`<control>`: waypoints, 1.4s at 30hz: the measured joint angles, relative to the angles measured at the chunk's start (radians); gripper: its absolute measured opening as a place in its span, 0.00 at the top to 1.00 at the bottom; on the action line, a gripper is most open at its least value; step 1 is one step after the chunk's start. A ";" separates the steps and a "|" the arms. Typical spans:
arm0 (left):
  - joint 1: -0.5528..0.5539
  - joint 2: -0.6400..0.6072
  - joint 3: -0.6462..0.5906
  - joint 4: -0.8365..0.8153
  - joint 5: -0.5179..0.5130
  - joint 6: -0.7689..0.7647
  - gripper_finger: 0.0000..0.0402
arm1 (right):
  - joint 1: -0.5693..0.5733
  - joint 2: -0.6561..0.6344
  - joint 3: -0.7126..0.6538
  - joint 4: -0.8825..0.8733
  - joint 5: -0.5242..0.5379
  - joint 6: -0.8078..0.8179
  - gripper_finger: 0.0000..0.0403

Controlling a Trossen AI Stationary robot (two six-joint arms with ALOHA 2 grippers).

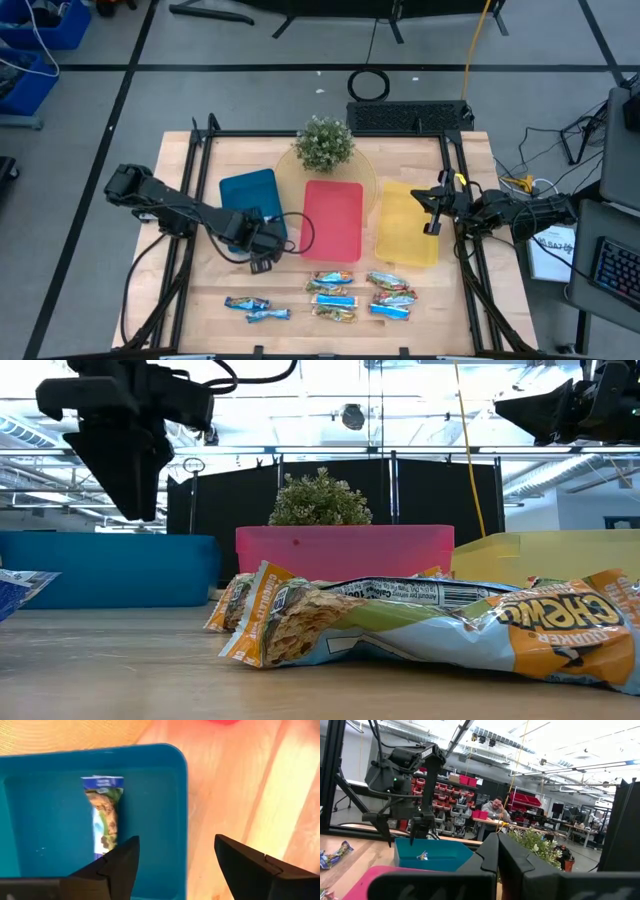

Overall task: Pick and place Granola Bars by type
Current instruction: Adjust the blue bin on the table

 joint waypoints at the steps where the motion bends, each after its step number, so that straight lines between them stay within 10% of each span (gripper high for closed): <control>1: 0.000 0.000 -0.004 0.009 0.015 -0.005 0.33 | 0.000 0.000 0.000 0.000 0.000 0.000 1.00; 15: 0.018 0.000 -0.137 0.149 -0.016 -0.019 0.34 | 0.000 0.000 0.000 0.005 0.000 -0.021 1.00; 33: -0.023 0.009 -0.145 0.145 0.104 0.148 0.95 | 0.000 0.000 0.000 0.014 0.001 -0.026 1.00; 42: -0.088 0.009 -0.145 0.145 0.111 0.199 0.92 | 0.000 0.000 0.000 0.013 0.001 -0.026 1.00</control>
